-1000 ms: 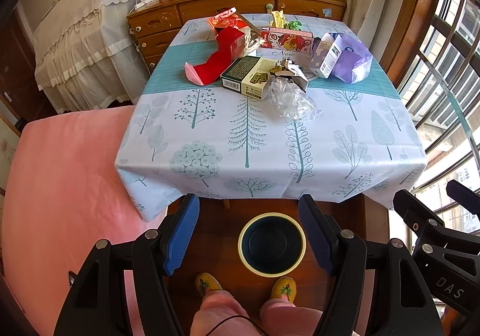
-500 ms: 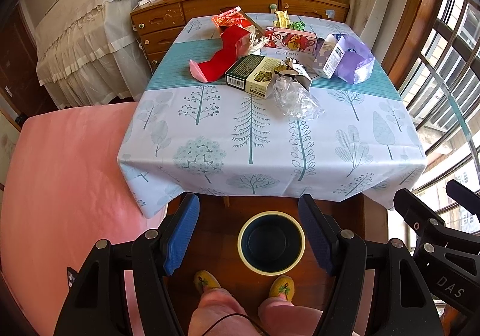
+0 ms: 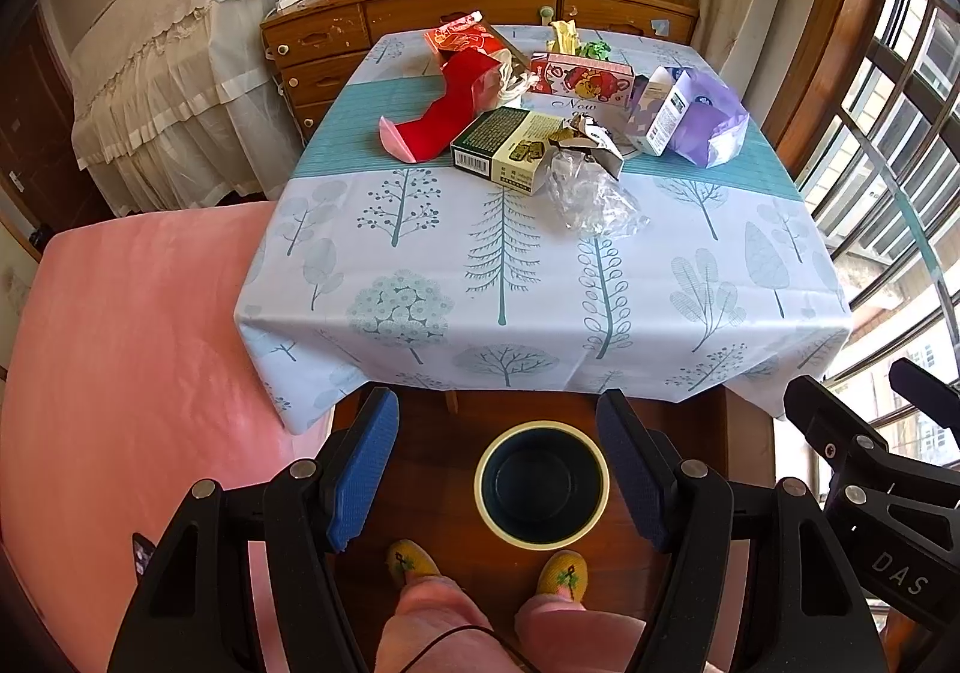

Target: Collect trash

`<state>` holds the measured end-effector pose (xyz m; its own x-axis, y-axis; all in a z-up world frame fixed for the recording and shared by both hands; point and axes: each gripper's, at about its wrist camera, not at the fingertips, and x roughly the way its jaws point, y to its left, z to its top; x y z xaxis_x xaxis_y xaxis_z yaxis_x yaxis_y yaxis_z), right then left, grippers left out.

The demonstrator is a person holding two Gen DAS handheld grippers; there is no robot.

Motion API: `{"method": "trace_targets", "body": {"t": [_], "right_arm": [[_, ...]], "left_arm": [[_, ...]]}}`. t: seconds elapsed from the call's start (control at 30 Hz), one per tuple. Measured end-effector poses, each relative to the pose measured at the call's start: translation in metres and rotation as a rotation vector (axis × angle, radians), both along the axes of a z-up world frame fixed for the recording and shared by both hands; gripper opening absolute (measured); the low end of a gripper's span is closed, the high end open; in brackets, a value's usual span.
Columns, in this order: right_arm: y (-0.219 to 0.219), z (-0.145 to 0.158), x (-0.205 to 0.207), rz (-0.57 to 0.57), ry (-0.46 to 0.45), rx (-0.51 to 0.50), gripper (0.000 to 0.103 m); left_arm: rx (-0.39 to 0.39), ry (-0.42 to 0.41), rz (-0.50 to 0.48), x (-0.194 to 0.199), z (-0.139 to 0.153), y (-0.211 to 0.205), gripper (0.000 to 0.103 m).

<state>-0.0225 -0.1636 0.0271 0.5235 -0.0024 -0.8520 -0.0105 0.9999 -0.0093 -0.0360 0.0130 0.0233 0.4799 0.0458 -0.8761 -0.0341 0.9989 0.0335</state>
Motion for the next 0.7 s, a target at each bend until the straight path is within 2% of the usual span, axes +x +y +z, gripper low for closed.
{"method": "trace_targets", "body": {"t": [0.47,0.7], "right_arm": [[0.0,0.001,0.003,0.001,-0.001,0.008,0.094],[-0.008,0.008,0.027,0.019,-0.005,0.017,0.094]], "left_arm": [[-0.016,-0.016,-0.002,0.011,0.006,-0.007,0.07],[-0.034,-0.025,0.022,0.021,0.014,-0.004,0.07]]}}
